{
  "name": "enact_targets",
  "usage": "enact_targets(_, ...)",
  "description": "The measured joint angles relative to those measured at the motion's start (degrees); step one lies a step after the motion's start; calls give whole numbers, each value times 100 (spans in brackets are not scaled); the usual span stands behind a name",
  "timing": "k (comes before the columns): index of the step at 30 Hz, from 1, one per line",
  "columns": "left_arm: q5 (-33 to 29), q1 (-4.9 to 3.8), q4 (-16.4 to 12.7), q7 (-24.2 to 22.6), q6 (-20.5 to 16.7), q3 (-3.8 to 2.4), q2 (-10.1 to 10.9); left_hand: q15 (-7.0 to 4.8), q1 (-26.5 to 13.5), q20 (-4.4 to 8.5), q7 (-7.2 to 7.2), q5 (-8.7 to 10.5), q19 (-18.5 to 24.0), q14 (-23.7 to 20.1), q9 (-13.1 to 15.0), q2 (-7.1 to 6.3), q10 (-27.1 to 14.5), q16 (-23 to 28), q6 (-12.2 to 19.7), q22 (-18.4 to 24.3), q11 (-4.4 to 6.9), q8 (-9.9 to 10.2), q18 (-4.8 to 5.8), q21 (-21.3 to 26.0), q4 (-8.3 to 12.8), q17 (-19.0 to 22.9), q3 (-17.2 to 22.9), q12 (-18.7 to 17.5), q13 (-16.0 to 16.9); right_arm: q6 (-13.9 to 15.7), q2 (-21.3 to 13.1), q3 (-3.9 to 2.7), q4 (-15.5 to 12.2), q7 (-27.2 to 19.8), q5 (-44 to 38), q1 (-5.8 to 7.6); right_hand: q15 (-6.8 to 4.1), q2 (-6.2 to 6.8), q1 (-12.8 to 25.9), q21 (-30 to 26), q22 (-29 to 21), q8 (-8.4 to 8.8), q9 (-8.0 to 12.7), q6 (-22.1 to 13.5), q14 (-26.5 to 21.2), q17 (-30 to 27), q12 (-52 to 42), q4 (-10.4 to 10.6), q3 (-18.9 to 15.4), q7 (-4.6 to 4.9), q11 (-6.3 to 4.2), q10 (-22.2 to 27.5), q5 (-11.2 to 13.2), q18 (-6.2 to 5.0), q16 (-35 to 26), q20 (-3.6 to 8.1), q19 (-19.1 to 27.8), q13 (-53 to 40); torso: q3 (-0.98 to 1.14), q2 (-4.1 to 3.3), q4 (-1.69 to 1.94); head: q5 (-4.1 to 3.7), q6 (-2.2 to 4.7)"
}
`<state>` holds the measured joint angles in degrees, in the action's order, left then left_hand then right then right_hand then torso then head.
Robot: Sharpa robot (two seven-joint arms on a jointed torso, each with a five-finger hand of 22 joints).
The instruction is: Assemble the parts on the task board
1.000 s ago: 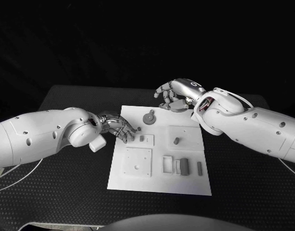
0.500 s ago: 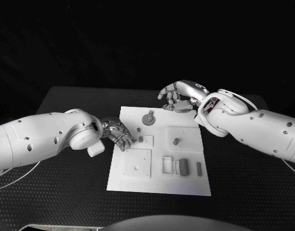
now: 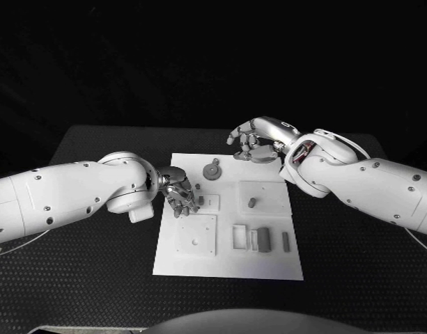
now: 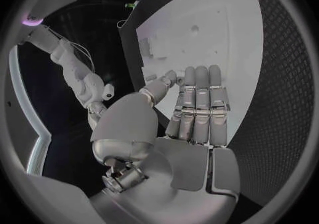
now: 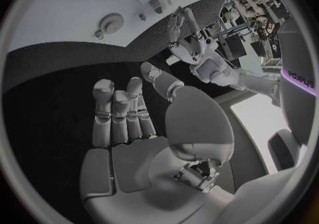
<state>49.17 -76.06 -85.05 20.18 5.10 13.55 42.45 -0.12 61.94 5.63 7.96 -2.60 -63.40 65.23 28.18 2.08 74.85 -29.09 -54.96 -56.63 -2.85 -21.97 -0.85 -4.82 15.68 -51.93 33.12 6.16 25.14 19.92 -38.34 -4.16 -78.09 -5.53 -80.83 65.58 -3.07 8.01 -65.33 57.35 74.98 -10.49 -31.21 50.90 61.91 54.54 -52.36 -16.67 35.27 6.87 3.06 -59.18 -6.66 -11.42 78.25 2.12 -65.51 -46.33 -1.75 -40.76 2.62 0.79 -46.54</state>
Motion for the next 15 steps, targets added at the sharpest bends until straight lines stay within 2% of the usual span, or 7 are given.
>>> enact_targets(6,568,1,-5,12,98,3,-233,-9,-46,20,-1,0,-20,51,48,-46,39,-16,-1,-32,-1,-5,1,-11,-61,-20,15,0,30,-18,6,0,11,0,28,-10,0,-23,-23,0,0,0,0,0,0,0,0,0,0,0,0,0,0,0,0,-1,0,0,2,3,-3,-32,19)
enact_targets(15,1673,3,-227,-54,149,5,-353,-30,-28,40,-21,0,-41,71,73,-75,61,-21,-21,-63,21,-4,1,-33,-110,-34,29,21,60,-59,-41,11,-48,16,96,-20,0,-41,-4,0,0,0,0,-1,0,-1,0,1,-1,0,0,0,0,0,0,-1,1,0,-14,-3,9,-86,26)
